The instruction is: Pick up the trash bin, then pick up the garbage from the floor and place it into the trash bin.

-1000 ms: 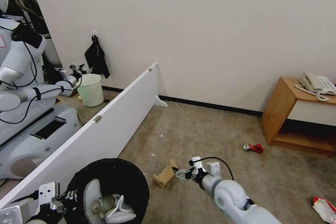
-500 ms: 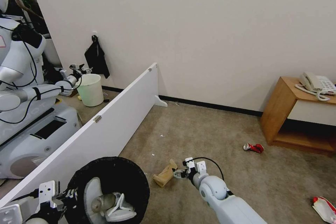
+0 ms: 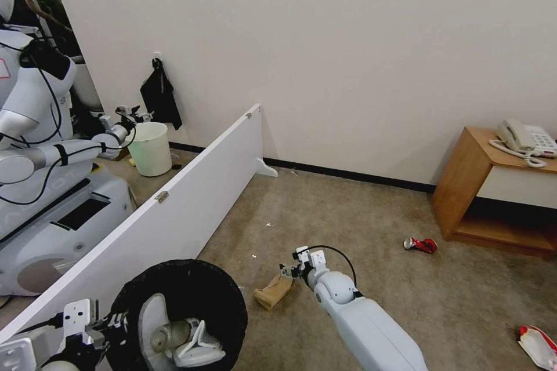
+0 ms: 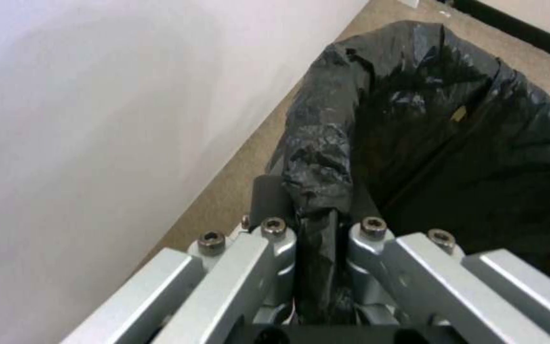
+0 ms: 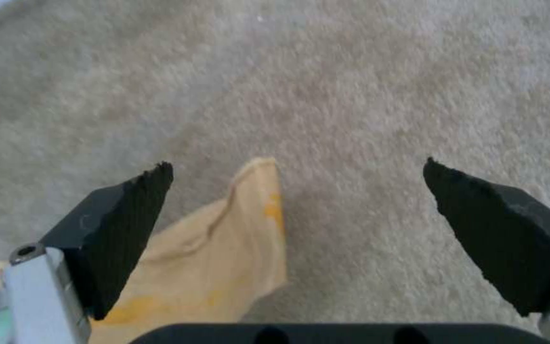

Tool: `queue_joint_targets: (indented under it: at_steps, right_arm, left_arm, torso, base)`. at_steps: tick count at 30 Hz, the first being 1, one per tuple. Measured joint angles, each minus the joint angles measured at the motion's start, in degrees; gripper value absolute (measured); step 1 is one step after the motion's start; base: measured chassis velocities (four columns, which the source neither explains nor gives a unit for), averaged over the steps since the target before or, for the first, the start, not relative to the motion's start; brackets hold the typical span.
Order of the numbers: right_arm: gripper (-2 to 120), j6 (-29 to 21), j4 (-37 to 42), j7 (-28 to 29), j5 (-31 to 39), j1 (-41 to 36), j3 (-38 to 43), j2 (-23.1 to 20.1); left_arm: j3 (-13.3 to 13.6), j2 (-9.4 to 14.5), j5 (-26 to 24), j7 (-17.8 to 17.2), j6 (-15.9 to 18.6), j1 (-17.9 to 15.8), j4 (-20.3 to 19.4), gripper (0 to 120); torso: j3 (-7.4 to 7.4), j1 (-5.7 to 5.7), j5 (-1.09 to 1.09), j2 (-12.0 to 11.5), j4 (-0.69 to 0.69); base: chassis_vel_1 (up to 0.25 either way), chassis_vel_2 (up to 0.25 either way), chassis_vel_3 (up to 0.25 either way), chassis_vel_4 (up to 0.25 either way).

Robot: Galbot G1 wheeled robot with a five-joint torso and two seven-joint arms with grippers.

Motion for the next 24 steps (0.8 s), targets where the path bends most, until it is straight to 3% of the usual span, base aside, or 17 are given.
queue_joint_targets:
  at_steps: [24]
  right_arm:
    - [100, 1.01, -13.66, -3.25, -6.73, 4.65, 0.96, 7.16]
  left_arm:
    - [-0.38, -0.10, -0.40, 0.03, 0.00, -0.03, 0.00, 4]
  torso:
    - [0.00, 0.00, 0.00, 0.00, -0.01]
  base:
    - [0.000, 0.000, 0.000, 0.000]
